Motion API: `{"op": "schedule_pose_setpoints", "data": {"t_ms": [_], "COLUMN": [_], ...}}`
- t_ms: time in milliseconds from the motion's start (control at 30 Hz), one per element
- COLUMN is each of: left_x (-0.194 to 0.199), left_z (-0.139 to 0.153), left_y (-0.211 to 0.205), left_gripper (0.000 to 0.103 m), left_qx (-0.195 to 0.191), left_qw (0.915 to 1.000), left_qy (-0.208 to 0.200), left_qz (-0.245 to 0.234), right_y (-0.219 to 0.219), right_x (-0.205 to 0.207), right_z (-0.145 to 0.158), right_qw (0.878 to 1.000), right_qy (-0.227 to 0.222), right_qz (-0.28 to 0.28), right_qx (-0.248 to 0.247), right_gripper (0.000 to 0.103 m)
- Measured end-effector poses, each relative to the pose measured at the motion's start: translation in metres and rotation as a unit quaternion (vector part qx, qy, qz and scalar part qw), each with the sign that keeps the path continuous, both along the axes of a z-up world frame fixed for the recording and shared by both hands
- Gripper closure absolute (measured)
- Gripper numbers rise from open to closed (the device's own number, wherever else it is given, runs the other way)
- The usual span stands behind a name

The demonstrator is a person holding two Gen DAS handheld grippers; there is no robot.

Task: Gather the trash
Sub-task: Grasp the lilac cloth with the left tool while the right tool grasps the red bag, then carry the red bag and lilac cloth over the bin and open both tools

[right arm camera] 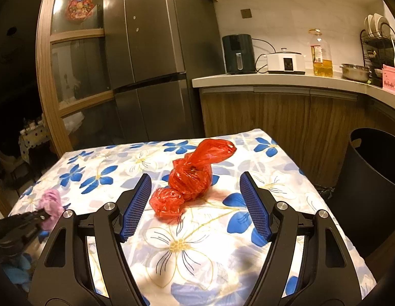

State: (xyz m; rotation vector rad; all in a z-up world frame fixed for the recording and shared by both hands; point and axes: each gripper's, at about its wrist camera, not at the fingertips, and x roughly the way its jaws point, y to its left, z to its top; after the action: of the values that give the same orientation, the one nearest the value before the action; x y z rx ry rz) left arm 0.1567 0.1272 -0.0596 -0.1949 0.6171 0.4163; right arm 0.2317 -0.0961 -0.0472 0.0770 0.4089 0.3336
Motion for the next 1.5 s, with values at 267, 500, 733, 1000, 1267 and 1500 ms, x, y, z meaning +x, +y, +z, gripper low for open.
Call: {"op": "schedule_pose_setpoints", "data": {"t_ms": [267, 500, 733, 1000, 1267, 1500], "left_x": [-0.006, -0.001, 0.007, 0.011, 0.018, 0.035], "left_z": [0.029, 0.043, 0.047, 0.055, 0.072, 0.083], "left_y": [-0.004, -0.007, -0.017, -0.041, -0.085, -0.143], "left_gripper": [0.098, 0.098, 0.098, 0.098, 0.098, 0.098], "left_qx": [0.007, 0.008, 0.015, 0.027, 0.034, 0.042], "left_qw": [0.9987, 0.9976, 0.9973, 0.9959, 0.9912, 0.9822], "left_qy": [-0.049, -0.067, -0.066, -0.068, -0.084, -0.089], "left_qz": [-0.008, -0.015, -0.03, -0.053, -0.096, -0.16], "right_y": [0.023, 0.032, 0.032, 0.012, -0.042, -0.1], "right_x": [0.029, 0.063, 0.073, 0.048, 0.016, -0.004], "right_z": [-0.011, -0.026, -0.034, -0.015, 0.016, 0.035], "right_qw": [1.0, 0.998, 0.995, 0.998, 0.999, 0.998], "right_qy": [0.013, 0.065, 0.096, 0.061, 0.018, -0.014], "right_qz": [0.003, -0.003, 0.002, 0.0, -0.027, -0.065], "right_qx": [-0.02, -0.011, -0.006, -0.005, 0.013, 0.022], "right_gripper": [0.033, 0.049, 0.069, 0.074, 0.074, 0.074]}}
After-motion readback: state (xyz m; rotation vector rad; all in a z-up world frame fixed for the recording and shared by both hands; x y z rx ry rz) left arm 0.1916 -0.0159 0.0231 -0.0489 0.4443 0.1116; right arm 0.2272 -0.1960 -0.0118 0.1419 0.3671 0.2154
